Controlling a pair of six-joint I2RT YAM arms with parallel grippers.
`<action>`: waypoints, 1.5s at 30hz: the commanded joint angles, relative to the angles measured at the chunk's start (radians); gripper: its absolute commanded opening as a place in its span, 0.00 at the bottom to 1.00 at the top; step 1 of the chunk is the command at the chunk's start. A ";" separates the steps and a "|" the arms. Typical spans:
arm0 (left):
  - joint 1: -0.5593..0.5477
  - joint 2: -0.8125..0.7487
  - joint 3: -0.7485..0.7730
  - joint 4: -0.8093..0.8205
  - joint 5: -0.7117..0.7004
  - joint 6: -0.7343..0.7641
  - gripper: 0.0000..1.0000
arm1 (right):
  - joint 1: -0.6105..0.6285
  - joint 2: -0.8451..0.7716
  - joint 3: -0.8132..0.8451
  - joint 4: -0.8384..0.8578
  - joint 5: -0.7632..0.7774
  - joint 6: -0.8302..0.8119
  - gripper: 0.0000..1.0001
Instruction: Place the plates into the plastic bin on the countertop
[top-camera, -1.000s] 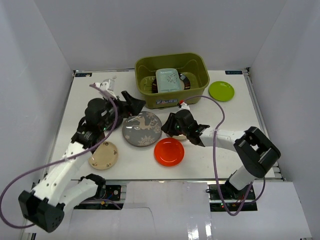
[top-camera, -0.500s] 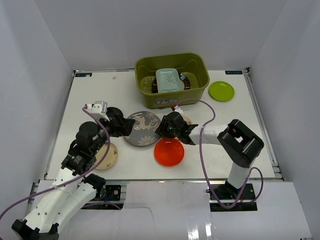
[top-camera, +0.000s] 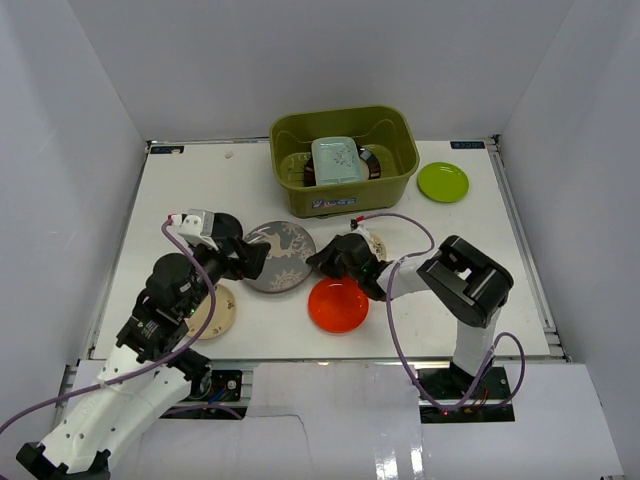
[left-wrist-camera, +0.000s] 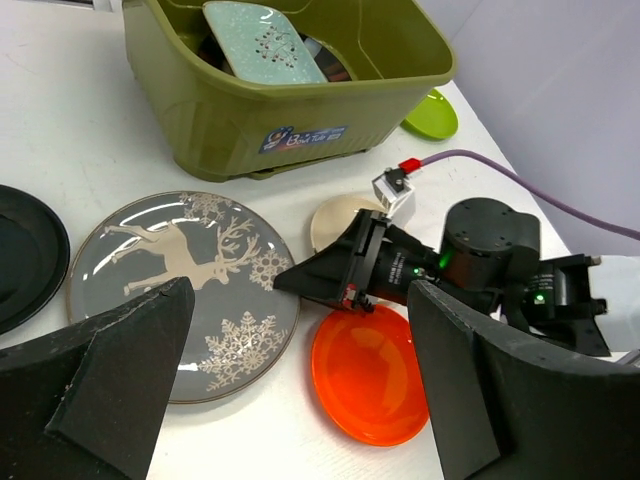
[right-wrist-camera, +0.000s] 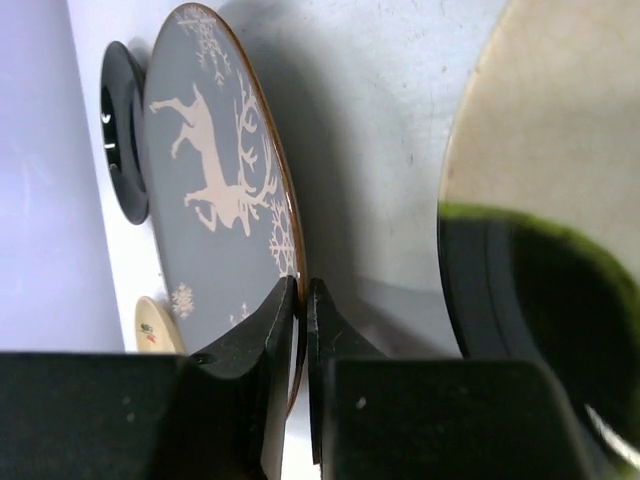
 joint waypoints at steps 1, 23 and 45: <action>-0.007 -0.008 -0.007 -0.026 -0.025 0.003 0.98 | 0.007 -0.087 -0.060 0.077 0.103 -0.013 0.08; -0.009 0.071 0.095 0.026 -0.087 -0.074 0.98 | -0.455 -0.496 0.321 -0.186 -0.270 -0.225 0.08; -0.009 0.377 0.036 0.118 -0.137 -0.220 0.98 | -0.570 0.191 0.956 -0.529 -0.306 -0.492 0.18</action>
